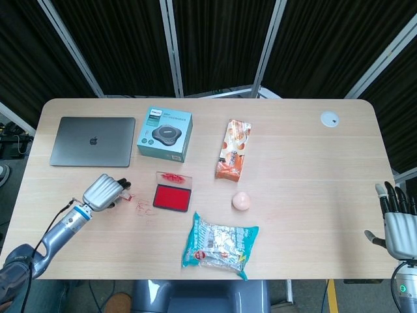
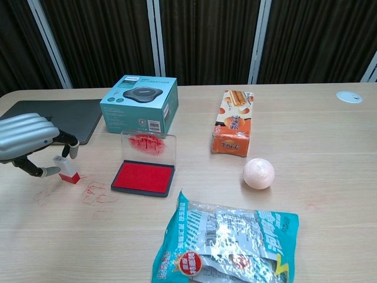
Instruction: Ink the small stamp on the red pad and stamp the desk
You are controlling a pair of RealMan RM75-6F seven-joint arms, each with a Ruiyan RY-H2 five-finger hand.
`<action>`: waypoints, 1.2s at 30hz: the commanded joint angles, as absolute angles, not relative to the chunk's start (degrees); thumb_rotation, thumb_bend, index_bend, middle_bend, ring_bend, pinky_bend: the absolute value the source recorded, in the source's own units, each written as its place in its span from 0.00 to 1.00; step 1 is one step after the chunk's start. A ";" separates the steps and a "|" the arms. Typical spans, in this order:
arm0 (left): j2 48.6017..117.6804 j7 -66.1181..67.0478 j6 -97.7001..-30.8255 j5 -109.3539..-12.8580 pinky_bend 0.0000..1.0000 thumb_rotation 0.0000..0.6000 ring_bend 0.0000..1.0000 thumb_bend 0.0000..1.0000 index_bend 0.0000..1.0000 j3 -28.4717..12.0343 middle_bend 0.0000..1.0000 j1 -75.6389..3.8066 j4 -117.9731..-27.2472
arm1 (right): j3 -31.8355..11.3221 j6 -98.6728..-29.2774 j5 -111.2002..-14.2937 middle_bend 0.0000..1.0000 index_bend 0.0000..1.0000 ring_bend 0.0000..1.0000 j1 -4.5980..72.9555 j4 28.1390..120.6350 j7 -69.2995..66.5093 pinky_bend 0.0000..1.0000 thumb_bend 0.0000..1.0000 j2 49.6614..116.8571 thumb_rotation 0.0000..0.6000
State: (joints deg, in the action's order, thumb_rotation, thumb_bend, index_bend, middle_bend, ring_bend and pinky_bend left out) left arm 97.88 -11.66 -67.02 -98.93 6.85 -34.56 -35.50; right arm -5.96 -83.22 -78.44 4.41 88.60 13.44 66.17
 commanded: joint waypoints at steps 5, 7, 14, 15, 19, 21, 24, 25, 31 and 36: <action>97.95 -11.55 -66.74 -98.78 0.90 1.00 0.83 0.30 0.49 7.12 0.47 -34.71 -35.28 | -5.94 -83.11 -78.41 0.00 0.00 0.00 4.46 88.64 13.37 0.00 0.00 66.15 1.00; 97.96 -11.65 -66.73 -98.71 0.90 1.00 0.83 0.31 0.49 7.15 0.47 -34.78 -35.31 | -5.93 -83.10 -78.38 0.00 0.00 0.00 4.46 88.61 13.38 0.00 0.00 66.15 1.00; 98.21 -12.14 -66.66 -98.61 0.90 1.00 0.83 0.32 0.50 7.39 0.48 -34.86 -35.08 | -5.91 -82.99 -78.30 0.00 0.00 0.00 4.49 88.59 13.26 0.00 0.00 66.15 1.00; 98.27 -12.25 -66.56 -98.52 0.90 1.00 0.83 0.32 0.50 7.38 0.48 -34.85 -35.03 | -5.90 -82.99 -78.31 0.00 0.00 0.00 4.49 88.57 13.27 0.00 0.00 66.15 1.00; 98.44 -12.78 -66.32 -98.29 0.90 1.00 0.83 0.34 0.52 7.43 0.50 -34.86 -34.90 | -5.91 -82.95 -78.25 0.00 0.00 0.00 4.51 88.52 13.22 0.00 0.00 66.18 1.00; 98.38 -12.91 -66.43 -98.25 0.90 1.00 0.83 0.35 0.53 7.43 0.51 -34.88 -34.97 | -5.90 -82.91 -78.24 0.00 0.00 0.00 4.53 88.52 13.17 0.00 0.00 66.18 1.00; 98.01 -13.24 -66.78 -98.09 0.90 1.00 0.83 0.37 0.55 7.24 0.53 -35.02 -35.64 | -5.90 -82.88 -78.25 0.00 0.00 0.00 4.55 88.56 13.10 0.00 0.00 66.16 1.00; 97.73 -13.26 -66.91 -98.01 0.90 1.00 0.83 0.38 0.55 7.10 0.53 -35.15 -36.16 | -5.91 -82.89 -78.25 0.00 0.00 0.00 4.55 88.60 13.08 0.00 0.00 66.14 1.00; 95.17 -12.35 -67.59 -97.57 0.90 1.00 0.83 0.40 0.57 6.08 0.54 -36.07 -42.22 | -5.98 -82.98 -78.30 0.00 0.00 0.00 4.53 88.88 12.63 0.00 0.00 65.93 1.00; 91.85 -10.22 -65.89 -96.37 0.90 1.00 0.83 0.42 0.59 4.74 0.55 -37.47 -51.94 | -6.01 -82.98 -78.37 0.00 0.00 0.00 4.53 89.10 12.22 0.00 0.00 65.69 1.00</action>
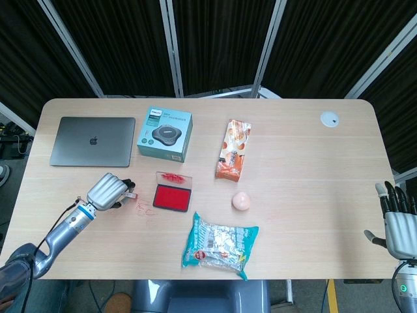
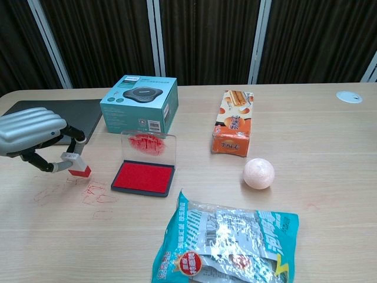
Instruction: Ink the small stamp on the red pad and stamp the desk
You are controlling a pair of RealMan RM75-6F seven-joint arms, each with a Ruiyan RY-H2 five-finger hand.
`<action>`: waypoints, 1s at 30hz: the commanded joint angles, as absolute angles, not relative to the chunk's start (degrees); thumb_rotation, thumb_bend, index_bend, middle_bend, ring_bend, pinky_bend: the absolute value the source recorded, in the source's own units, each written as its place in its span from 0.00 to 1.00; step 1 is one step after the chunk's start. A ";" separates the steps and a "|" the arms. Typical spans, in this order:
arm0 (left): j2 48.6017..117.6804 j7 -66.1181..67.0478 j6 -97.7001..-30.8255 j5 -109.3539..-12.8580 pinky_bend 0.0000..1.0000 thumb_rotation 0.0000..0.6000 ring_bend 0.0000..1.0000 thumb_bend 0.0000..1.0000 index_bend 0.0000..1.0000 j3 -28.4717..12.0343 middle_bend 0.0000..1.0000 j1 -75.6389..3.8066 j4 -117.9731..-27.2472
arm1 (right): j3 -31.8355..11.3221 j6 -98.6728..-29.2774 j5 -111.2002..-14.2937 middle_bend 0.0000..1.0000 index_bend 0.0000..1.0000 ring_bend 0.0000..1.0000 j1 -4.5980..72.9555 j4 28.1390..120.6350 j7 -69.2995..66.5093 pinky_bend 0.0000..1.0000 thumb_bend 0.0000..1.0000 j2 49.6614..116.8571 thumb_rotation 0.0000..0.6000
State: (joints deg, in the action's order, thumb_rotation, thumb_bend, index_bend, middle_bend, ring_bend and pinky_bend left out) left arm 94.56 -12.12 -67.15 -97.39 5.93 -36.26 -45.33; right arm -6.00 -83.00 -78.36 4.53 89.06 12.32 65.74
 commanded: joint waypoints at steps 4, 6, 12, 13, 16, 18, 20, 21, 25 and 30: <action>88.53 -4.82 -61.91 -93.67 0.90 1.00 0.83 0.44 0.59 2.71 0.56 -39.09 -62.36 | -6.06 -82.95 -78.34 0.00 0.00 0.00 4.53 89.15 11.79 0.00 0.00 65.48 1.00; 87.16 -0.35 -59.08 -91.14 0.90 1.00 0.83 0.44 0.59 0.59 0.56 -40.45 -69.31 | -6.19 -82.95 -78.24 0.00 0.00 0.00 4.51 89.20 11.28 0.00 0.00 65.31 1.00; 86.65 12.56 -51.71 -80.79 0.90 1.00 0.83 0.45 0.59 -4.16 0.56 -42.81 -79.91 | -6.35 -82.70 -77.93 0.00 0.00 0.00 4.54 89.09 10.46 0.00 0.00 64.95 1.00; 87.12 14.43 -51.12 -79.43 0.90 1.00 0.83 0.45 0.60 -4.61 0.56 -43.11 -80.33 | -6.39 -82.60 -77.78 0.00 0.00 0.00 4.55 89.01 10.34 0.00 0.00 64.95 1.00; 88.43 17.98 -49.79 -76.16 0.90 1.00 0.83 0.45 0.60 -5.53 0.56 -43.82 -80.49 | -6.50 -82.41 -77.49 0.00 0.00 0.00 4.61 88.81 10.15 0.00 0.00 64.94 1.00; 89.14 19.65 -49.31 -74.60 0.90 1.00 0.83 0.45 0.60 -5.92 0.56 -44.20 -80.26 | -6.56 -82.29 -77.31 0.00 0.00 0.00 4.64 88.71 10.05 0.00 0.00 64.94 1.00; 89.81 21.08 -49.18 -73.48 0.90 1.00 0.83 0.45 0.60 -6.17 0.57 -44.52 -79.89 | -6.61 -82.16 -77.13 0.00 0.00 0.00 4.67 88.56 9.98 0.00 0.00 64.96 1.00; 90.05 21.30 -49.03 -73.03 0.90 1.00 0.83 0.45 0.60 -6.26 0.57 -44.62 -79.77 | -6.63 -82.10 -77.02 0.00 0.00 0.00 4.68 88.48 9.95 0.00 0.00 64.96 1.00; 90.55 21.54 -48.74 -72.10 0.90 1.00 0.83 0.45 0.61 -6.25 0.57 -44.84 -79.25 | -6.71 -81.93 -76.74 0.00 0.00 0.00 4.71 88.31 9.79 0.00 0.00 64.97 1.00; 91.70 20.45 -48.29 -71.52 0.90 1.00 0.83 0.45 0.61 -6.08 0.57 -45.04 -77.44 | -6.74 -81.79 -76.57 0.00 0.00 0.00 4.75 88.20 9.72 0.00 0.00 65.00 1.00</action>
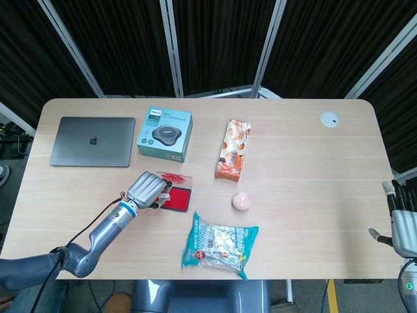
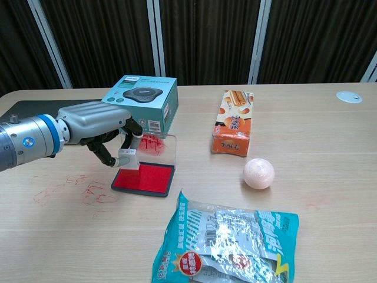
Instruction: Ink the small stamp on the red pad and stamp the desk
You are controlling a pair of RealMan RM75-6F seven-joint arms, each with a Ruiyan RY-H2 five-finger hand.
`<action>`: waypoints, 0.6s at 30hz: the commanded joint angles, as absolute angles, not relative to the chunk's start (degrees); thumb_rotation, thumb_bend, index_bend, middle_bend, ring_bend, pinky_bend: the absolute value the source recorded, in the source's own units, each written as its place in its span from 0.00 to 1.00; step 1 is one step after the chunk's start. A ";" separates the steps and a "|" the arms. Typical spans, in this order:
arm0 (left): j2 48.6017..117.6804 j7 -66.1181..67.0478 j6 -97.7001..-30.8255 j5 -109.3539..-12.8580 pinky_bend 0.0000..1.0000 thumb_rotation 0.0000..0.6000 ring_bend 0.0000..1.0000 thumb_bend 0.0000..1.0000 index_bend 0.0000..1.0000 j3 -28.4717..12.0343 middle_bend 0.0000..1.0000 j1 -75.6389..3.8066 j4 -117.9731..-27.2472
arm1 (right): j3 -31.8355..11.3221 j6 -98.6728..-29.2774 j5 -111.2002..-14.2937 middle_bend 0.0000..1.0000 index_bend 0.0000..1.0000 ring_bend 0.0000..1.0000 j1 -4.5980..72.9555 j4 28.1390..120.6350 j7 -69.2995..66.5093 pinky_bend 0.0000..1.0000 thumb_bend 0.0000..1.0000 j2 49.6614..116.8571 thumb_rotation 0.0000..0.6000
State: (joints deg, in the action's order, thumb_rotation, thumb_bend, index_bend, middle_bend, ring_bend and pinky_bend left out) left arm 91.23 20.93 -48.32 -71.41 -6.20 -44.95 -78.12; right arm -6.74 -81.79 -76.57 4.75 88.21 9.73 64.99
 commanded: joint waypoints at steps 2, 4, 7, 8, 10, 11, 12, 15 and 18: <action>92.17 19.95 -48.15 -71.62 0.90 1.00 0.83 0.45 0.62 -5.87 0.57 -45.08 -76.56 | -6.75 -81.77 -76.52 0.00 0.00 0.00 4.76 88.14 9.70 0.00 0.00 65.01 1.00; 92.76 19.45 -47.92 -71.60 0.90 1.00 0.83 0.45 0.62 -5.65 0.57 -45.11 -75.50 | -6.77 -81.66 -76.40 0.00 0.00 0.00 4.79 88.08 9.61 0.00 0.00 65.00 1.00; 93.37 18.78 -47.82 -71.67 0.90 1.00 0.83 0.45 0.62 -5.50 0.57 -45.13 -74.42 | -6.80 -81.57 -76.32 0.00 0.00 0.00 4.83 87.94 9.53 0.00 0.00 65.02 1.00; 93.53 18.63 -47.78 -71.70 0.90 1.00 0.83 0.45 0.62 -5.46 0.57 -45.16 -74.10 | -6.80 -81.54 -76.29 0.00 0.00 0.00 4.84 87.91 9.51 0.00 0.00 65.03 1.00; 93.94 18.43 -47.60 -71.75 0.90 1.00 0.83 0.45 0.62 -5.30 0.58 -45.25 -73.33 | -6.79 -81.42 -76.20 0.00 0.00 0.00 4.87 87.84 9.51 0.00 0.00 65.07 1.00; 94.10 18.40 -47.62 -71.84 0.90 1.00 0.83 0.45 0.62 -5.23 0.58 -45.28 -73.08 | -6.78 -81.39 -76.19 0.00 0.00 0.00 4.88 87.81 9.50 0.00 0.00 65.08 1.00; 94.26 18.34 -47.63 -71.92 0.90 1.00 0.83 0.45 0.62 -5.16 0.58 -45.29 -72.88 | -6.78 -81.36 -76.18 0.00 0.00 0.00 4.89 87.78 9.49 0.00 0.00 65.09 1.00; 94.74 18.22 -47.59 -72.08 0.90 1.00 0.83 0.45 0.62 -4.90 0.58 -45.30 -72.22 | -6.79 -81.27 -76.07 0.00 0.00 0.00 4.91 87.76 9.43 0.00 0.00 65.11 1.00; 95.26 18.04 -47.37 -71.97 0.90 1.00 0.83 0.45 0.62 -4.68 0.58 -45.26 -71.59 | -6.83 -81.24 -76.00 0.00 0.00 0.00 4.93 87.71 9.35 0.00 0.00 65.09 1.00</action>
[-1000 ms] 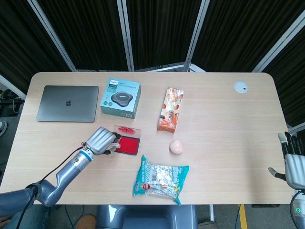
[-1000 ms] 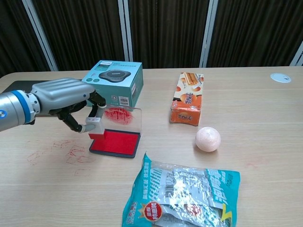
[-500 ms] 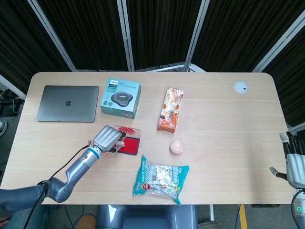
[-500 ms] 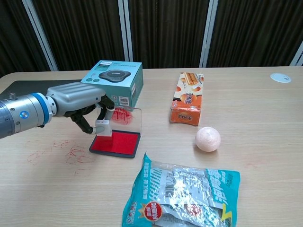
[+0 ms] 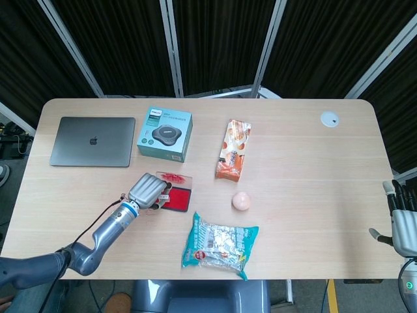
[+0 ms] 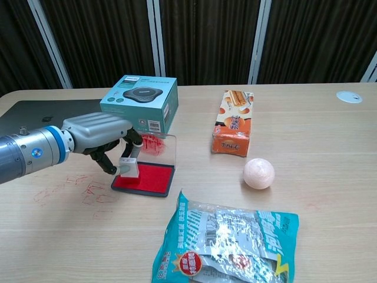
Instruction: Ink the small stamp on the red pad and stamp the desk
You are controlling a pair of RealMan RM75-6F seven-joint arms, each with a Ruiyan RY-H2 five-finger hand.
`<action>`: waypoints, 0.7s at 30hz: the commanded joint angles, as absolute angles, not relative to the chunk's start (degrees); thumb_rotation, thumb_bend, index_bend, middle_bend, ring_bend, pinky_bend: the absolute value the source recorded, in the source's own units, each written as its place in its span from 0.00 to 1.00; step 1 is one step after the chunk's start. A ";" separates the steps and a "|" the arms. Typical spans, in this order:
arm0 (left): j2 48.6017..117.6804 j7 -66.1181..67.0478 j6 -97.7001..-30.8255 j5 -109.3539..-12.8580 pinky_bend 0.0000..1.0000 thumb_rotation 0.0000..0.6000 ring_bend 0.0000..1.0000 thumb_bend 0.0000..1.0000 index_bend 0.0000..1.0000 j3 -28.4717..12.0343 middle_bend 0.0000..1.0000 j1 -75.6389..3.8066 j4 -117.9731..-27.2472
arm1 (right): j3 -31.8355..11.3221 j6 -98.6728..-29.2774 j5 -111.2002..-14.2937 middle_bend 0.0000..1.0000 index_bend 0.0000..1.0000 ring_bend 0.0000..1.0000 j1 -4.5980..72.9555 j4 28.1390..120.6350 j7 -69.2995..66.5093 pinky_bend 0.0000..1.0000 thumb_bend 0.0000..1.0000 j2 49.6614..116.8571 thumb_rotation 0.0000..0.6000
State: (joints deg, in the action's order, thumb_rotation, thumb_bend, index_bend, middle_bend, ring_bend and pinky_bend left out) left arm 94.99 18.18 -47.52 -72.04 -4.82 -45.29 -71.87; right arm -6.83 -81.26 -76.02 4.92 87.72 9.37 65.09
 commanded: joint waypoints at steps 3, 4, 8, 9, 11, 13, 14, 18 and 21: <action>95.85 18.00 -47.24 -72.12 0.90 1.00 0.83 0.45 0.63 -4.23 0.58 -45.15 -70.75 | -6.82 -81.23 -76.00 0.00 0.00 0.00 4.92 87.66 9.22 0.00 0.00 65.06 1.00; 96.15 18.04 -47.15 -72.07 0.90 1.00 0.83 0.45 0.63 -4.07 0.58 -45.08 -70.38 | -6.82 -81.25 -76.03 0.00 0.00 0.00 4.92 87.67 9.15 0.00 0.00 65.04 1.00; 96.75 17.70 -47.07 -71.99 0.90 1.00 0.83 0.45 0.63 -3.96 0.58 -44.95 -69.67 | -6.82 -81.31 -76.06 0.00 0.00 0.00 4.90 87.67 9.10 0.00 0.00 65.01 1.00; 96.92 17.62 -47.09 -72.00 0.90 1.00 0.83 0.45 0.63 -3.93 0.58 -44.91 -69.51 | -6.83 -81.32 -76.04 0.00 0.00 0.00 4.89 87.66 9.06 0.00 0.00 65.00 1.00; 97.21 17.74 -47.25 -72.04 0.90 1.00 0.83 0.45 0.63 -3.91 0.58 -44.85 -69.13 | -6.83 -81.30 -76.02 0.00 0.00 0.00 4.89 87.65 8.99 0.00 0.00 64.99 1.00; 97.34 17.65 -47.23 -71.92 0.90 1.00 0.83 0.45 0.63 -3.98 0.58 -44.80 -68.98 | -6.82 -81.36 -76.04 0.00 0.00 0.00 4.86 87.68 8.97 0.00 0.00 64.97 1.00; 97.37 17.68 -47.22 -71.94 0.90 1.00 0.83 0.45 0.63 -3.97 0.58 -44.81 -68.91 | -6.81 -81.38 -76.06 0.00 0.00 0.00 4.86 87.68 8.99 0.00 0.00 64.97 1.00; 97.49 17.72 -47.06 -71.90 0.90 1.00 0.83 0.45 0.63 -3.86 0.58 -44.75 -68.77 | -6.79 -81.29 -76.00 0.00 0.00 0.00 4.88 87.70 9.06 0.00 0.00 64.99 1.00; 97.49 17.46 -47.17 -72.04 0.90 1.00 0.83 0.45 0.63 -3.93 0.58 -44.71 -68.87 | -6.80 -81.35 -75.99 0.00 0.00 0.00 4.87 87.71 9.08 0.00 0.00 64.99 1.00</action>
State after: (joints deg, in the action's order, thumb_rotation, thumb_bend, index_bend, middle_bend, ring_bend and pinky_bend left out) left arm 97.50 17.48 -47.14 -72.02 -3.91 -44.72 -68.85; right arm -6.80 -81.35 -75.99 4.87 87.71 9.08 64.99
